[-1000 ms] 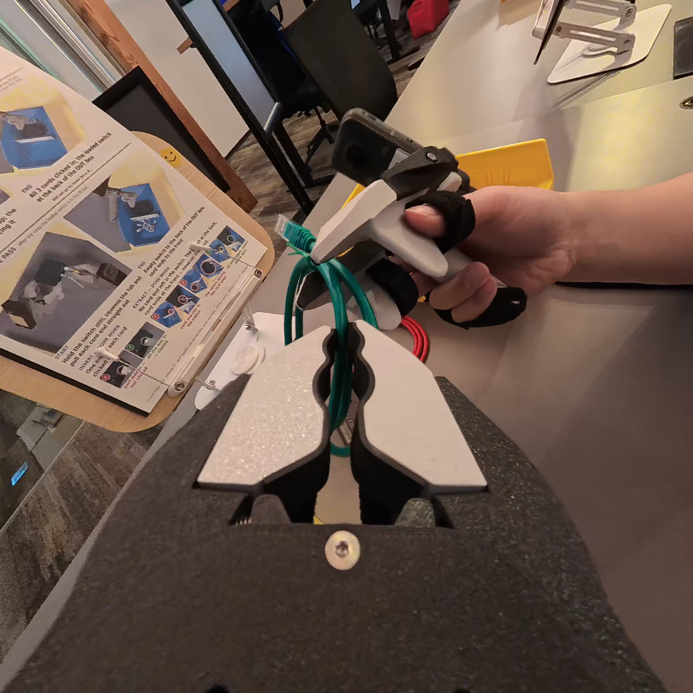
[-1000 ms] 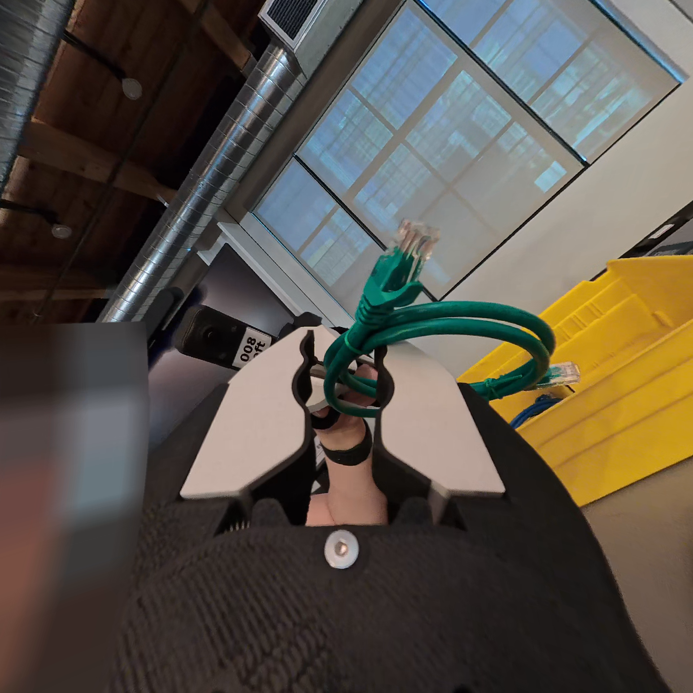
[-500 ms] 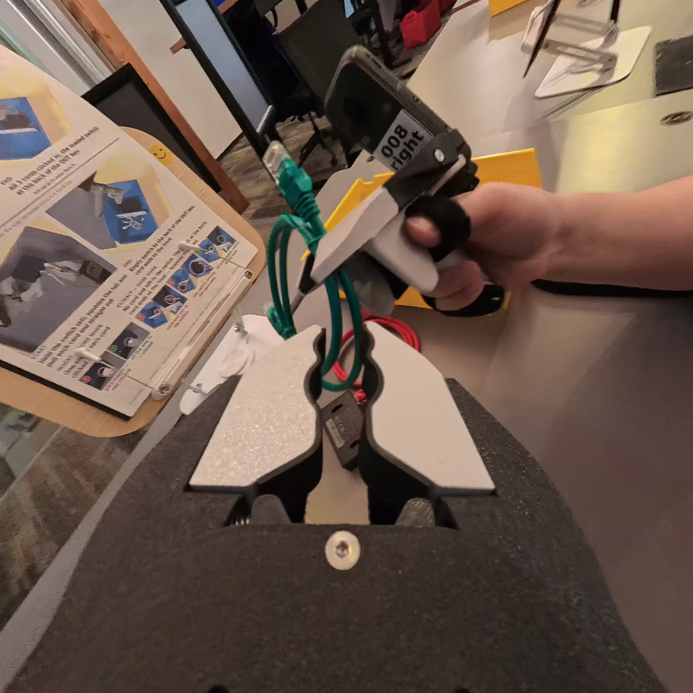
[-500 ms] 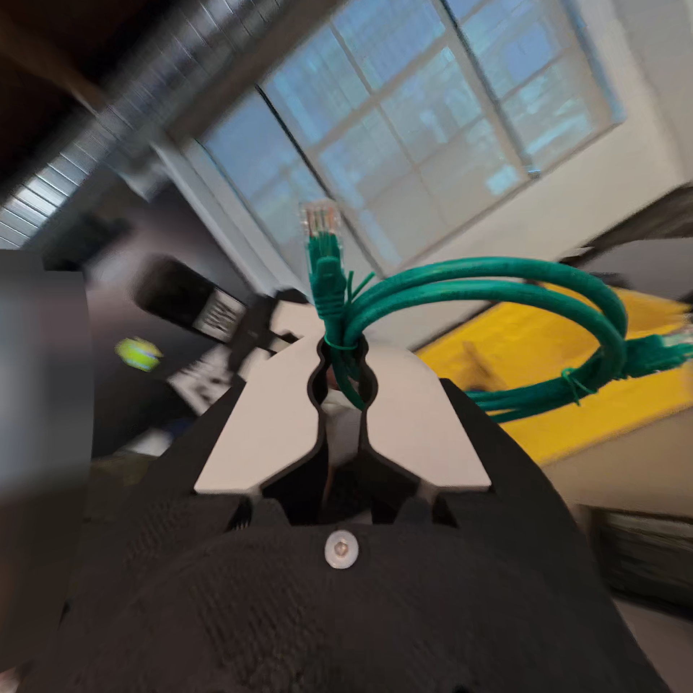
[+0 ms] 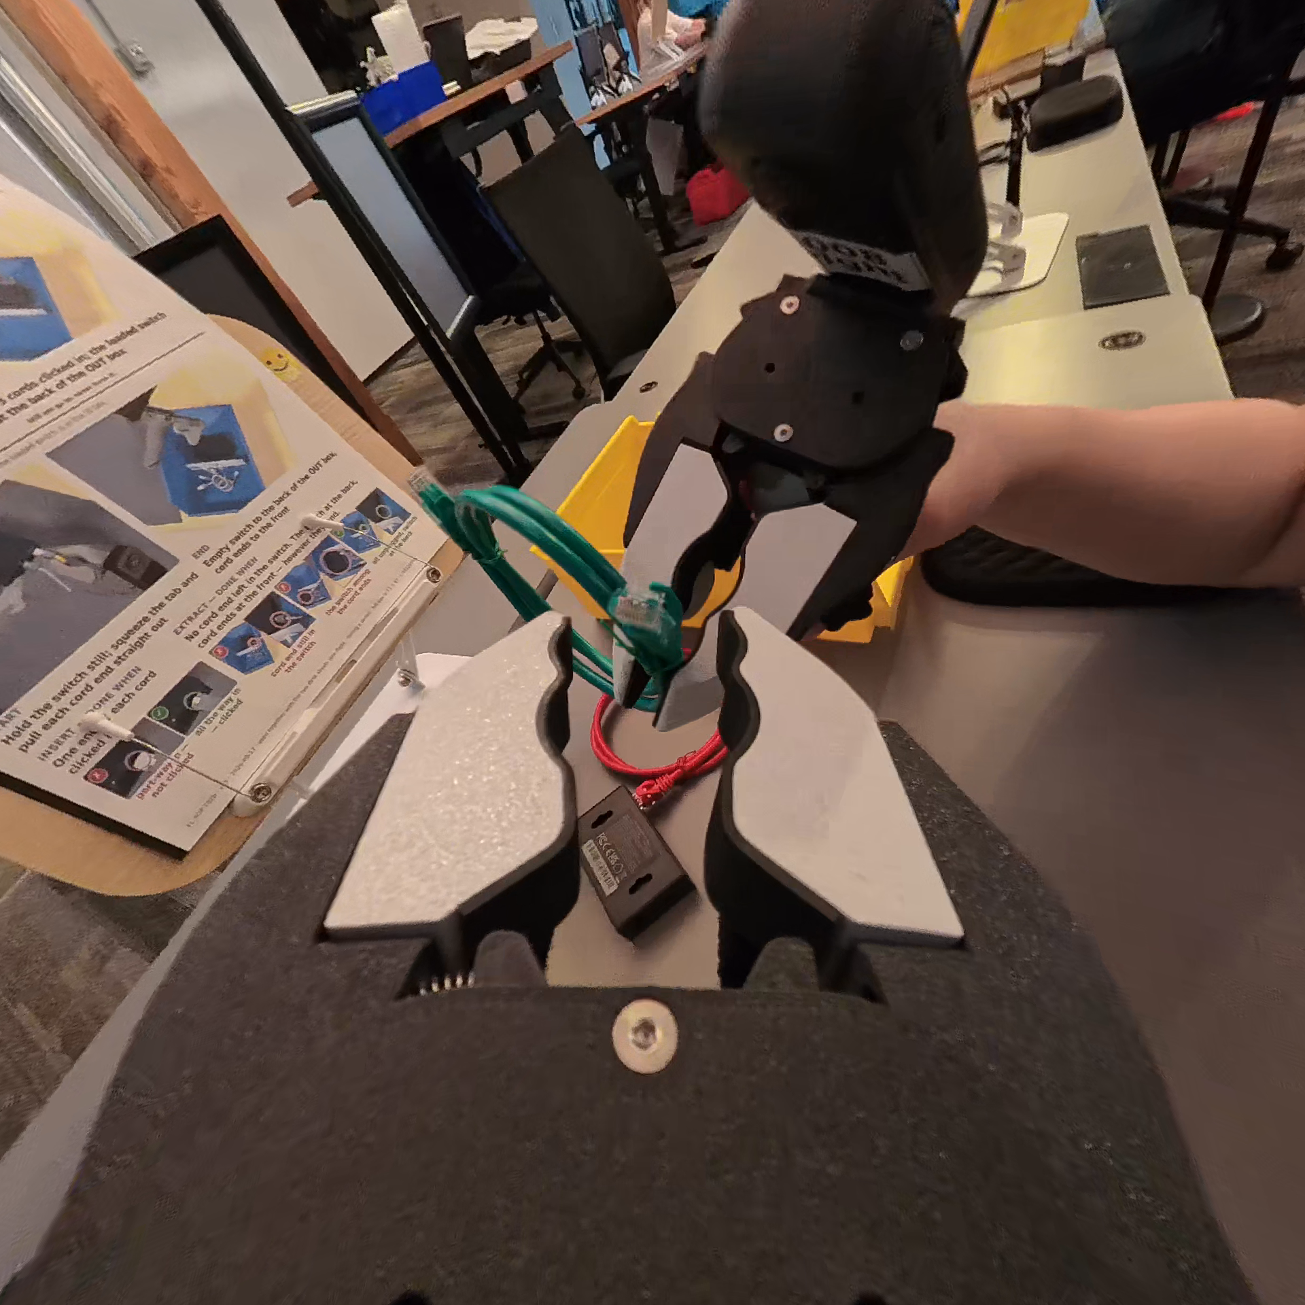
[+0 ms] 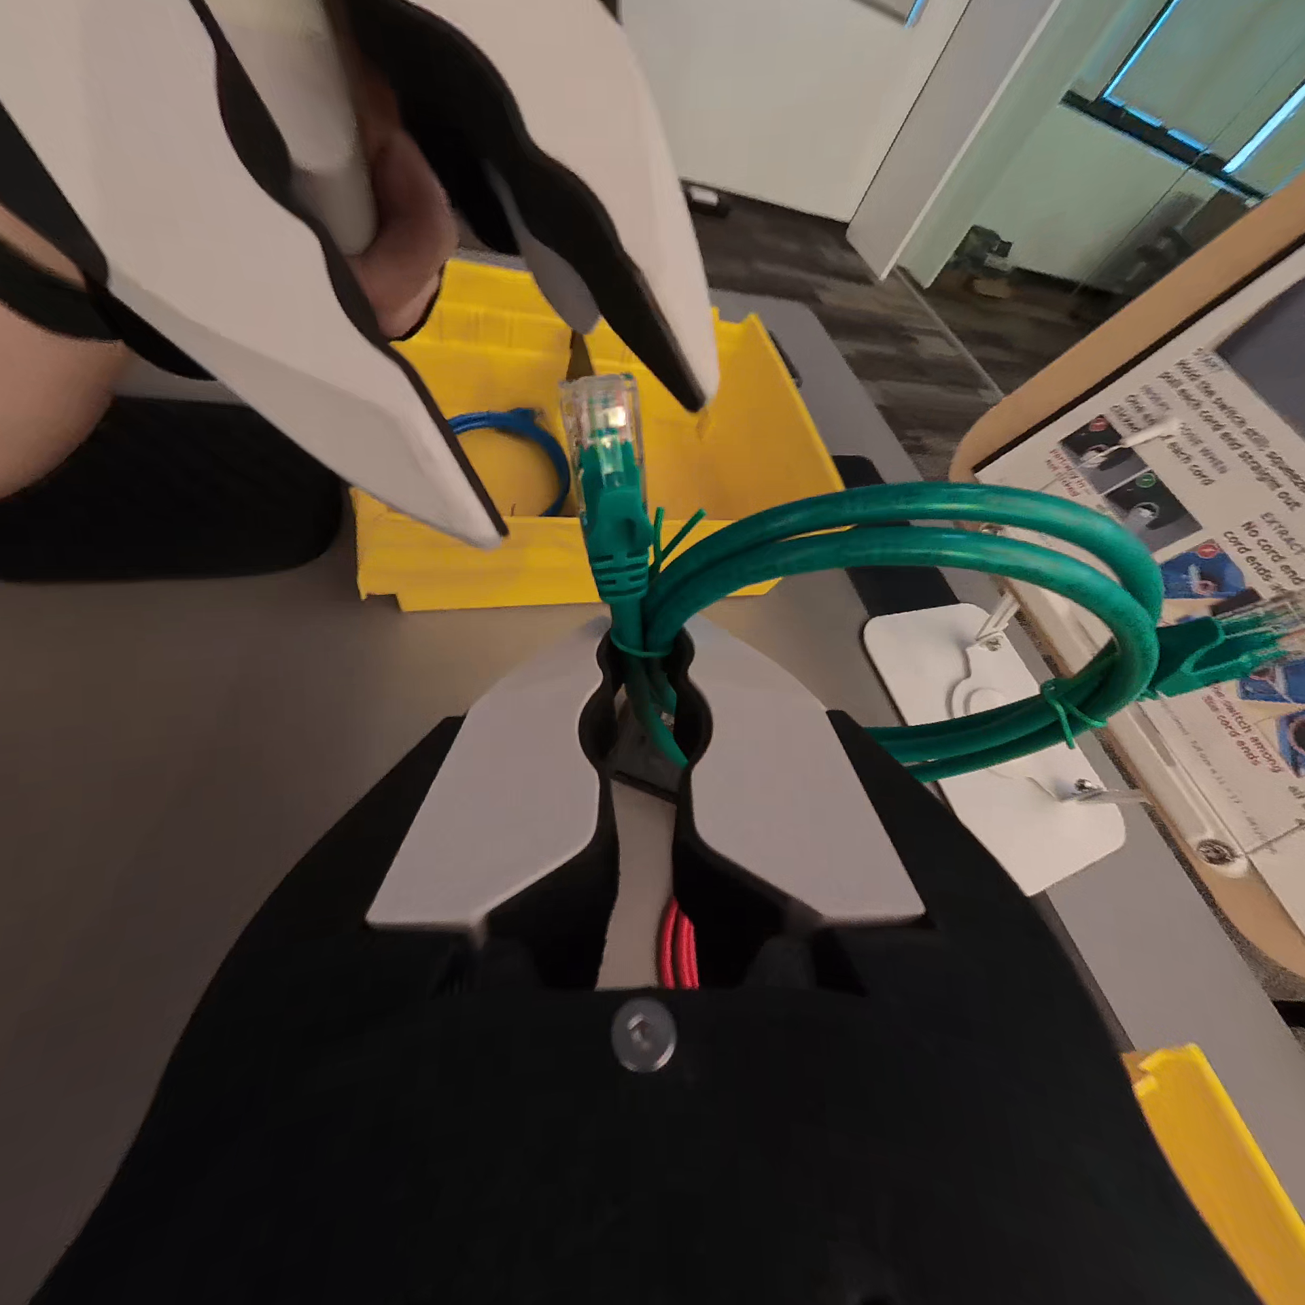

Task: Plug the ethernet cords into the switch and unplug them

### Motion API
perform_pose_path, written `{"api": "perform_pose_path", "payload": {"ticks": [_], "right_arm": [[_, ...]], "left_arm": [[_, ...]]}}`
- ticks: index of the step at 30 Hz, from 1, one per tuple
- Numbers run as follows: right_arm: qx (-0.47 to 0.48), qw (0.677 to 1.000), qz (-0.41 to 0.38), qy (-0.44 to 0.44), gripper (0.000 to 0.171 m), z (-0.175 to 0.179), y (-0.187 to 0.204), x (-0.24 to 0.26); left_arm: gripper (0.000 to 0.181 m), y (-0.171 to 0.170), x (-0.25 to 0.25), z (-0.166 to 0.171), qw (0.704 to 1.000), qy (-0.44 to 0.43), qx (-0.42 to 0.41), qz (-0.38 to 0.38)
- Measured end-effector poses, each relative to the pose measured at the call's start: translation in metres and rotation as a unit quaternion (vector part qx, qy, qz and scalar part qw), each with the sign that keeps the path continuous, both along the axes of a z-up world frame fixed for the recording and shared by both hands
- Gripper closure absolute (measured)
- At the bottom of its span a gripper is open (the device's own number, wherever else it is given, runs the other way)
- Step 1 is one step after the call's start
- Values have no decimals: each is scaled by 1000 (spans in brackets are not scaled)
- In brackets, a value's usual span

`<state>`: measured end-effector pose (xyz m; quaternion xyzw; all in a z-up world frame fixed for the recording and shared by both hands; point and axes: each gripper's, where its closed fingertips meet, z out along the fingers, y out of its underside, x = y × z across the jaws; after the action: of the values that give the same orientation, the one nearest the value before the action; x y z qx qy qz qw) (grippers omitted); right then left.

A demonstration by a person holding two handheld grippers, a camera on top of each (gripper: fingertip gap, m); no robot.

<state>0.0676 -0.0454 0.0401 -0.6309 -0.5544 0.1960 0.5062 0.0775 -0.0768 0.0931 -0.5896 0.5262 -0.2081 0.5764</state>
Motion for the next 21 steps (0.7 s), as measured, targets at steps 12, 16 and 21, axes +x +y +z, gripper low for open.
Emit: {"api": "perform_pose_path", "payload": {"ticks": [12,16,21], "right_arm": [[31,993,32,-109,159,-27,-8,1],[61,994,36,-83,158,-19,-4,0],[77,994,53,-56,151,-8,-6,3]], "left_arm": [[166,-7,0,-30,995,93,17,-37],[167,-5,2,-21,997,74,20,-32],[168,1,-6,-7,999,16,-11,-25]]}}
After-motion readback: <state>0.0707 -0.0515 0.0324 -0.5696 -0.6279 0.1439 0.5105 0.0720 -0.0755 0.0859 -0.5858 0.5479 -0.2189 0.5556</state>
